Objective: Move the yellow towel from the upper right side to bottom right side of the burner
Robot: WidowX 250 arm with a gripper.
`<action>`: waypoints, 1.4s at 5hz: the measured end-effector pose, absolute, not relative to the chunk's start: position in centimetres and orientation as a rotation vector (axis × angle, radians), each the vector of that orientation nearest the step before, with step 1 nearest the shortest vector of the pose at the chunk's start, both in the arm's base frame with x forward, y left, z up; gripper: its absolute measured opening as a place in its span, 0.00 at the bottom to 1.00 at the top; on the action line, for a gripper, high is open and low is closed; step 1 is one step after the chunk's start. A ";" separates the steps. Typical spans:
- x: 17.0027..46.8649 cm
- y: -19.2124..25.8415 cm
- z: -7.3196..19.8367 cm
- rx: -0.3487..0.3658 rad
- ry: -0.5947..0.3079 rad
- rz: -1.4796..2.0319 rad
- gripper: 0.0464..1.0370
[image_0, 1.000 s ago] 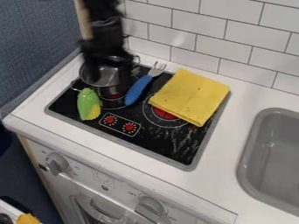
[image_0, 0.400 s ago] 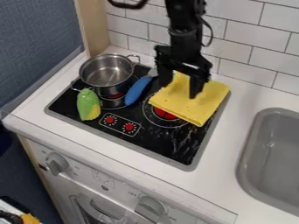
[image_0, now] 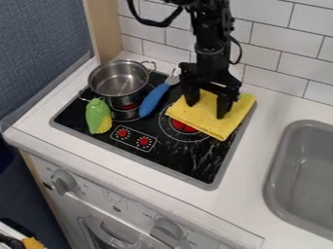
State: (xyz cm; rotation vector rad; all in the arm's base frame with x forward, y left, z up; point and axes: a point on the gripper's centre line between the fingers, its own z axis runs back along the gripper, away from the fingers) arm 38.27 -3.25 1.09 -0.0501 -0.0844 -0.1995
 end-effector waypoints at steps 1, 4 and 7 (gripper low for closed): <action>37.1 -3.2 0.5 -0.039 -0.081 -0.217 0.96; 26.5 -3.3 0.7 -0.060 -0.018 -0.279 0.96; 24.5 -4.4 1.2 0.004 0.034 -0.316 0.96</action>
